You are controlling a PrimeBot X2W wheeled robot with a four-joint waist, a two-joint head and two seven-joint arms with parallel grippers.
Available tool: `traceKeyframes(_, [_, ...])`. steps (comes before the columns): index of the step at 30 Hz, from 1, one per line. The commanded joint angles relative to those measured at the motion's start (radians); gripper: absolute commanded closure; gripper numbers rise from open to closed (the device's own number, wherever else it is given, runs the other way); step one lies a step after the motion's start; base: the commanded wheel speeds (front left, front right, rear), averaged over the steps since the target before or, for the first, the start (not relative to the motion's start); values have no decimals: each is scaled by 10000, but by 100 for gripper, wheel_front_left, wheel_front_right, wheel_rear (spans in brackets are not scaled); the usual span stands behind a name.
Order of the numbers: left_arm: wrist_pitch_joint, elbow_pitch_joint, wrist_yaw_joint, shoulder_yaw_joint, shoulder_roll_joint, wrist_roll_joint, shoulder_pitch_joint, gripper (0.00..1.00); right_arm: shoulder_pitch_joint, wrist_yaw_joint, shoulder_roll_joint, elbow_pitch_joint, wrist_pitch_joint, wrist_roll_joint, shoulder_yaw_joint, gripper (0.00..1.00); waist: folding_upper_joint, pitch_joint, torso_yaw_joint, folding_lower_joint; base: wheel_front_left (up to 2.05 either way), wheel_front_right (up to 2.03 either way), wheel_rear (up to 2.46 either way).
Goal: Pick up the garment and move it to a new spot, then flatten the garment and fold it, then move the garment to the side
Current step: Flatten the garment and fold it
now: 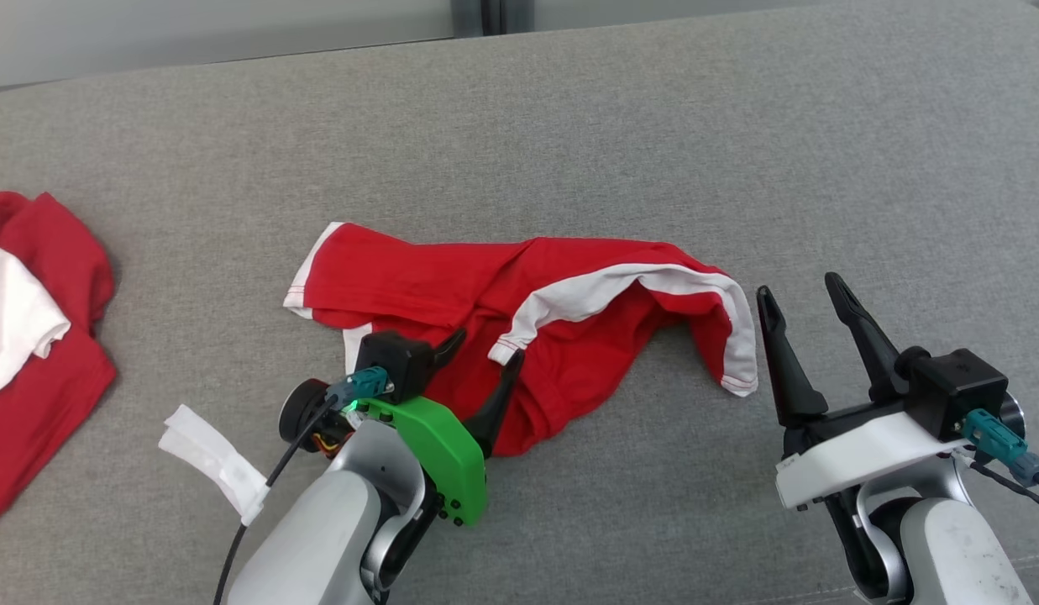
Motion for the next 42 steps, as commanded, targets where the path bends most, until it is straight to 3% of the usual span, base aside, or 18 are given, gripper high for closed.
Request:
traceKeyframes(1, [32,178,-64,-50,-17,-66,-229,0,-100,4,20,66,-77,-50,-37,0,0,231,-266,0,0,0,0])
traceKeyframes(5, [86,753,-182,-156,-71,-232,-401,0,103,4,49,302,-10,-48,-103,0,0,274,-337,0,0,0,0])
traceKeyframes(6, [51,818,-208,-168,-78,-253,-436,7,159,4,51,376,26,-48,-96,0,0,282,-343,0,0,0,0])
traceKeyframes(7, [2,882,-213,-188,-73,-275,-469,71,228,4,31,474,43,-40,-55,0,0,294,-344,0,0,0,0])
traceKeyframes(8, [-23,913,-226,-206,-65,-275,-495,94,280,4,8,547,71,-21,-20,0,0,303,-337,0,0,0,0])
traceKeyframes(9, [-80,929,-245,-222,-48,-269,-532,100,348,4,-23,654,113,-1,35,0,0,317,-322,0,0,0,0])
traceKeyframes(22, [-658,688,-170,-145,184,-174,-770,100,-318,4,-79,2812,-188,8,622,1,0,567,11,0,0,0,0])
traceKeyframes(23, [-749,614,-132,-119,207,-160,-763,100,-450,4,-106,3049,-211,-82,566,66,0,568,61,0,0,0,0])
traceKeyframes(24, [-799,553,-121,-109,219,-132,-767,100,-517,3,-143,3209,-229,-124,529,100,0,559,127,0,0,0,0])
traceKeyframes(30, [-1443,-298,286,253,488,-51,-474,100,-906,3,-369,3020,-688,-113,166,100,0,372,337,0,0,0,0])
traceKeyframes(36, [-2010,-2132,995,899,1068,331,-353,100,-1282,3,-882,1364,-781,-249,-188,100,0,-76,461,0,0,0,0])
traceKeyframes(42, [-2052,-4314,1488,1489,1858,855,-688,100,-1975,3,-1546,-778,-24,-371,-502,100,0,-580,518,0,0,0,0])
